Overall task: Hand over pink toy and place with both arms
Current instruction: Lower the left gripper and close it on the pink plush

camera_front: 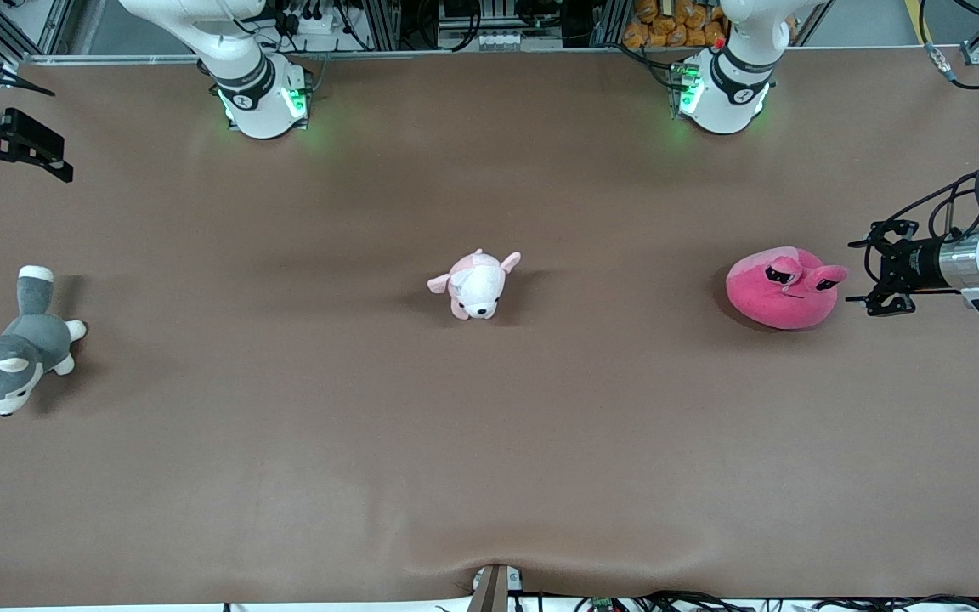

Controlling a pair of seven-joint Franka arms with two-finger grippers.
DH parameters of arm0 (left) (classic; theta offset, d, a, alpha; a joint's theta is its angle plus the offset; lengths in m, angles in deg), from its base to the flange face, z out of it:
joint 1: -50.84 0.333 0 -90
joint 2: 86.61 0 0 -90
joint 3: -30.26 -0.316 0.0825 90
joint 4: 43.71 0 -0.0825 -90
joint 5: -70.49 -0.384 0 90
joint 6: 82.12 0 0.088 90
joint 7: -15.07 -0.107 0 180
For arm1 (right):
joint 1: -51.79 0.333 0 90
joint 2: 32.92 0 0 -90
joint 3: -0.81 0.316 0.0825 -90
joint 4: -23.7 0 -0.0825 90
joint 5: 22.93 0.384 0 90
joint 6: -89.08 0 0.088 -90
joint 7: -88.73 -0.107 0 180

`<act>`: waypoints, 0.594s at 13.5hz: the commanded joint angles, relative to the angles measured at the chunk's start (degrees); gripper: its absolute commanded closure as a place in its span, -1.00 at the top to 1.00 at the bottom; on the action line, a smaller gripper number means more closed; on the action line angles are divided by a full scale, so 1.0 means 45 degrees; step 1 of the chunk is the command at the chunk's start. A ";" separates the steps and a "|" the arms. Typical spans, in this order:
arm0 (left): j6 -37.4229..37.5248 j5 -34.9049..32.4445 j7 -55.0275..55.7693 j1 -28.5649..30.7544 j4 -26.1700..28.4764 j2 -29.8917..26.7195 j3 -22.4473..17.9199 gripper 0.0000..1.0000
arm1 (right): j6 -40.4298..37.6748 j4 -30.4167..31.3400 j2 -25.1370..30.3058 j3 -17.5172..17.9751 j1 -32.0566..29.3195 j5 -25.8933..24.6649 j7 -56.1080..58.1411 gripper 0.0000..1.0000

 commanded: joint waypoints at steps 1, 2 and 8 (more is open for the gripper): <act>0.0079 0.0237 0.0517 -0.0021 -0.0261 0.0333 0.0133 1.00 | -0.0161 -0.0267 -0.0125 0.0053 -0.0023 -0.0141 0.0125 1.00; 0.0098 0.0257 0.0517 -0.0021 -0.0261 0.0450 0.0152 1.00 | -0.0161 -0.0267 -0.0125 0.0053 -0.0023 -0.0141 0.0125 1.00; 0.0137 0.0763 0.0536 -0.0040 -0.0281 0.0626 0.0153 0.85 | -0.0161 -0.0267 -0.0184 0.0053 -0.0023 -0.0122 0.0106 1.00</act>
